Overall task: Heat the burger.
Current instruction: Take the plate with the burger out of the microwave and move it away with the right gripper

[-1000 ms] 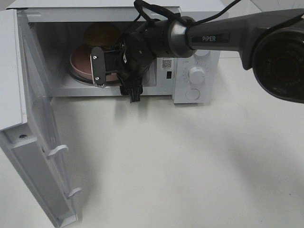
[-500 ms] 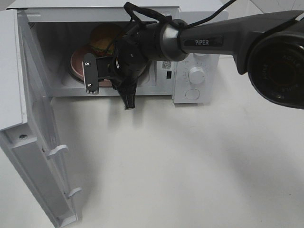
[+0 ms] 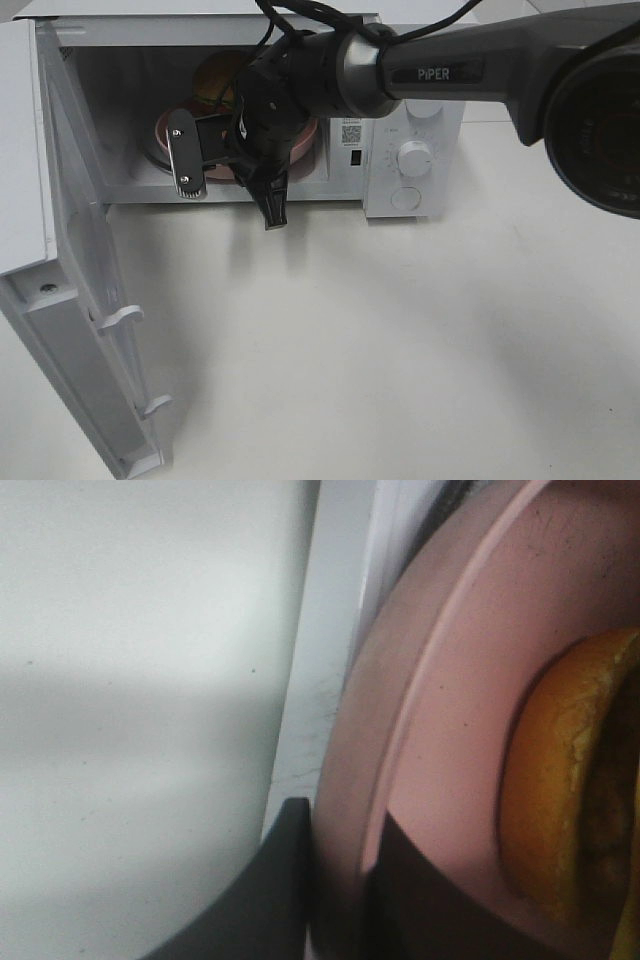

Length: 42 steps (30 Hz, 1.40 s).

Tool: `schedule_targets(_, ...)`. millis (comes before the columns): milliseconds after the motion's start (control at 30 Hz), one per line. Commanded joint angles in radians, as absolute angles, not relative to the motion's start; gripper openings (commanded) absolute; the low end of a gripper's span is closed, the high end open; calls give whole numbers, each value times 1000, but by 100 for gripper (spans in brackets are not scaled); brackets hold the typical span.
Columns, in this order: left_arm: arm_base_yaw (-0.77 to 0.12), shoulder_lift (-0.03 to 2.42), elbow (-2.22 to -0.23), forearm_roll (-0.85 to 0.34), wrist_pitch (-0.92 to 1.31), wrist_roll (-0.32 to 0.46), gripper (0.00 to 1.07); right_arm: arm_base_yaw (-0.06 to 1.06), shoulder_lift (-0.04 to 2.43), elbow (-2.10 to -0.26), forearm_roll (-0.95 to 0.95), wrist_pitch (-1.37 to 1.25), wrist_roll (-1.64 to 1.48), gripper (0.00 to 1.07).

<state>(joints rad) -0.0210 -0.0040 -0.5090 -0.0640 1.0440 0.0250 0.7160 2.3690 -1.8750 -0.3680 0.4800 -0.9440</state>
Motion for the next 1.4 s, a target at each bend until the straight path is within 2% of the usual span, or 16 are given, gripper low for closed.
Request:
schedule_targets(33, -16, -22, -505, -66, 1036, 22, 100, 722, 2314, -1855, -384, 444, -973, 0)
schedule_targets(333, -16, -22, -505, -65, 1036, 22, 100, 722, 2178, -1654, -429, 340, -973, 0)
schedule_targets(1400, -16, -22, -505, -65, 1036, 22, 100, 746, 1864, -1128, -433, -21, -960, 0)
